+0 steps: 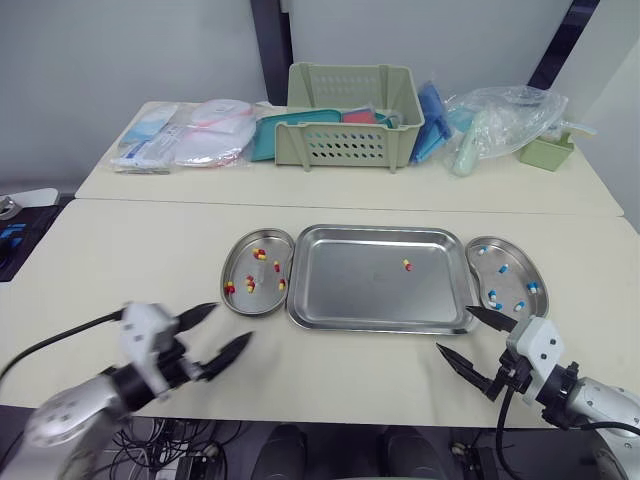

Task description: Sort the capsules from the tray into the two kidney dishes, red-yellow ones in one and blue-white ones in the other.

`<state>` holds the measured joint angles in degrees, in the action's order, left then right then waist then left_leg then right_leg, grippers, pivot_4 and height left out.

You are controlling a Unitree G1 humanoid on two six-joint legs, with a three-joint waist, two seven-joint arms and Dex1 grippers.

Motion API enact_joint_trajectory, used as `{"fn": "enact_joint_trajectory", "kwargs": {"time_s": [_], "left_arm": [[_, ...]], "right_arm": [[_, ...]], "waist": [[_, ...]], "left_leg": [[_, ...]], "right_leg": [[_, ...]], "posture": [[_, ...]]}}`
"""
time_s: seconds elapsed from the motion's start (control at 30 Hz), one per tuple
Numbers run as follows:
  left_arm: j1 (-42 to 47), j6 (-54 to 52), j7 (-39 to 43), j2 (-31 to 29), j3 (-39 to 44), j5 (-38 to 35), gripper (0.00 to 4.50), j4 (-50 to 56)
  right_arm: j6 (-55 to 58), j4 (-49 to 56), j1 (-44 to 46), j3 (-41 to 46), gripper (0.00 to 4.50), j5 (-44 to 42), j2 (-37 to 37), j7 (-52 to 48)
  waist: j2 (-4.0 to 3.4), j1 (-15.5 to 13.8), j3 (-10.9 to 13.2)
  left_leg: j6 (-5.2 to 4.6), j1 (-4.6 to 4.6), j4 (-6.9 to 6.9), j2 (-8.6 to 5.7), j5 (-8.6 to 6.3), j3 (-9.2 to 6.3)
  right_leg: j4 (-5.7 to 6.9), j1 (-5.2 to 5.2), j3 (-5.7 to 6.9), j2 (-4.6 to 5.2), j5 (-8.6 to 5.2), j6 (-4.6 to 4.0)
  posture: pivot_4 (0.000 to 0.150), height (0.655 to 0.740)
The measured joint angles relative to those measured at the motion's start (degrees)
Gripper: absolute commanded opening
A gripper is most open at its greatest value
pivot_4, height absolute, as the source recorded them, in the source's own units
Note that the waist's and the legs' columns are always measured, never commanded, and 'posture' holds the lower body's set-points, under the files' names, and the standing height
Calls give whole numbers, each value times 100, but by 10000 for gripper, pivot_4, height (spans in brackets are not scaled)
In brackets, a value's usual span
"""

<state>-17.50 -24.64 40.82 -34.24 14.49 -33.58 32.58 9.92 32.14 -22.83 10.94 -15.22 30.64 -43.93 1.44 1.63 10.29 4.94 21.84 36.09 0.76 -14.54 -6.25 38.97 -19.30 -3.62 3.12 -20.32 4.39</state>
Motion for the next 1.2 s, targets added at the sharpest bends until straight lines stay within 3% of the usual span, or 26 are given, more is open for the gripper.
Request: {"fn": "enact_joint_trajectory", "kwargs": {"time_s": [0.23, 0.47, 0.67, 0.87, 1.2], "left_arm": [[1839, -618, -705, 596, -1757, 575, 45000, -60], [3835, -469, -318, 1311, -2998, 1255, 45000, -1952], [4946, 52, 333, 1796, -3447, 1739, 45000, -3674], [5842, 300, 490, 2333, -3545, 2172, 45000, -5180], [6579, 1032, 593, 3034, -3478, 2673, 45000, -7132]], "right_arm": [[-160, 19, -147, -151, 44709, 53, -91, 185], [-251, -30, -165, -243, 44709, 54, -201, 325], [-348, -97, -243, -320, 44709, 59, -251, 431], [-468, -103, -336, -354, 44709, 66, -401, 555], [-563, -90, -465, -594, 44709, 193, -497, 798]], "waist": [[-3, 18, -3], [-8, 3, -7], [-9, 18, -7], [-7, 10, -6], [-6, 13, -6]], "left_leg": [[0, 0, 1, -3, 0, -1], [0, 3, 7, -8, 1, -1], [0, 6, 5, -8, 2, -1], [0, 8, 10, -10, 1, -1], [0, 10, 12, -11, 2, -2]], "right_leg": [[1, 0, 0, -1, 0, 0], [1, 0, 3, -1, 1, 1], [-2, -3, 2, -1, 1, 1], [-1, -2, 3, -1, 0, 2], [1, -4, 3, -1, 0, 3]], "posture": [[1500, 7400], [1500, 7400], [1500, 7400], [1500, 7400], [1500, 7400]]}}
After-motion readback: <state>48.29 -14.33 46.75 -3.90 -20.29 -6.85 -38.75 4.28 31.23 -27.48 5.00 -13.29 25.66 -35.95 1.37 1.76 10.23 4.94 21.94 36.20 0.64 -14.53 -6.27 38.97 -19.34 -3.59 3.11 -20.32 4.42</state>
